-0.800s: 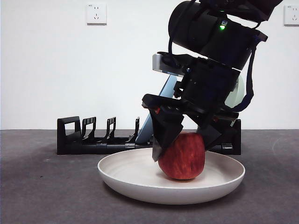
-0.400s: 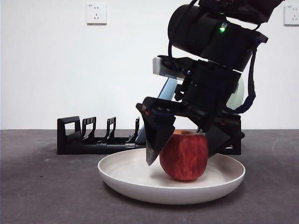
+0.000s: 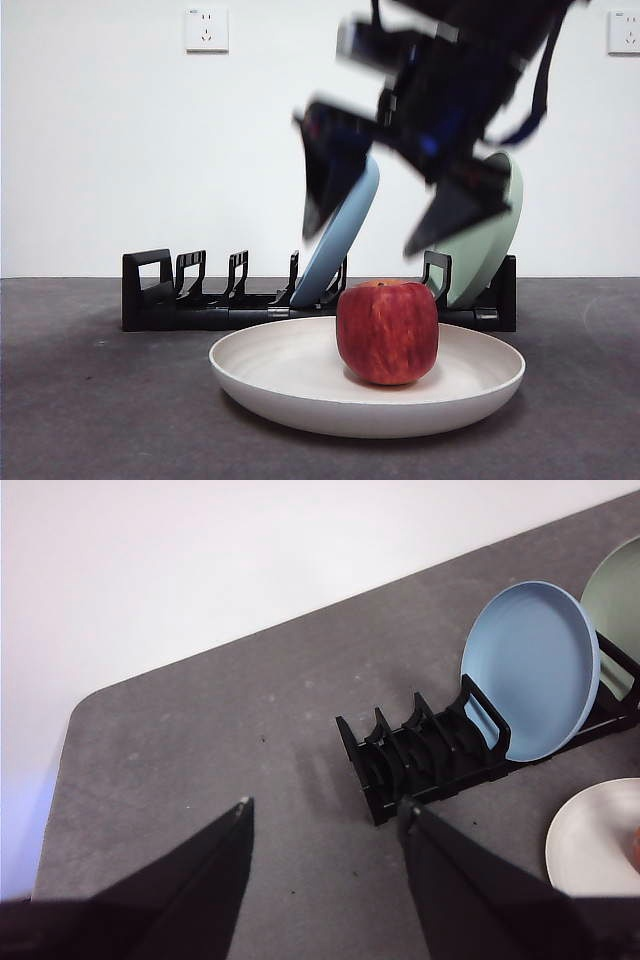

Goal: Take the yellow plate from the plate rack,put the plate on the table,take the apple from the table,put the apple in the plate

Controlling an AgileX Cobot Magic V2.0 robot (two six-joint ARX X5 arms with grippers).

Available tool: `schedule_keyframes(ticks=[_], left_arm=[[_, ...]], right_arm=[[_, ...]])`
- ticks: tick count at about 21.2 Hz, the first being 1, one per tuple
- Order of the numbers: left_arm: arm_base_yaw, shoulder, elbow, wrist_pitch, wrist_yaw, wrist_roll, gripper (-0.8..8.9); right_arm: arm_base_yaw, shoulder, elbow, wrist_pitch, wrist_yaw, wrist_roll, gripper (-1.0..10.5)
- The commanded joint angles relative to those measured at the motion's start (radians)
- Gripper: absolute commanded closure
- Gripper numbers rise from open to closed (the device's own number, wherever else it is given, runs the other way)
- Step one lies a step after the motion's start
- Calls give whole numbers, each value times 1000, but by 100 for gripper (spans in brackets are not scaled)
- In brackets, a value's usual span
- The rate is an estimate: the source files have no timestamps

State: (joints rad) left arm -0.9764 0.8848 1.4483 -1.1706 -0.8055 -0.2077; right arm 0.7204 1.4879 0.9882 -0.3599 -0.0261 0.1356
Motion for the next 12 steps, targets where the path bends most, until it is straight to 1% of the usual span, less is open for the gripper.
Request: schedule_keyframes(ticks=[1,4,5,6,7,8,9,11,12], left_arm=[[2,22,-3,30,3,8,566],[2,51,-3,58,39,49,569],[2,63,-3,72,61,60,599],[2,74,-3,86,87,73,664],[2,85,-3,99,114,87,725],[2,96,-3,114,148,108,802],[2,108,-3,128,185,127,830],[2,142,-3,169,286,191,822],[2,154,-3,185,312,219,822]], right_arm=[[3,-72,31,-19,0,1,526],[3,-164,45,-23,1,-6,740],[3,-199,47,-23,1,-11,833],[2,-233,47,-23,2,-23,924],[2,-261,47,-23,2,-34,972],[1,-293,47,-24,4,-45,957],[0,-323,47,-25,7,-52,957],[-2,-399,47,-46,10,-59,957],[-8,-431,47,-67,11,-59,957]])
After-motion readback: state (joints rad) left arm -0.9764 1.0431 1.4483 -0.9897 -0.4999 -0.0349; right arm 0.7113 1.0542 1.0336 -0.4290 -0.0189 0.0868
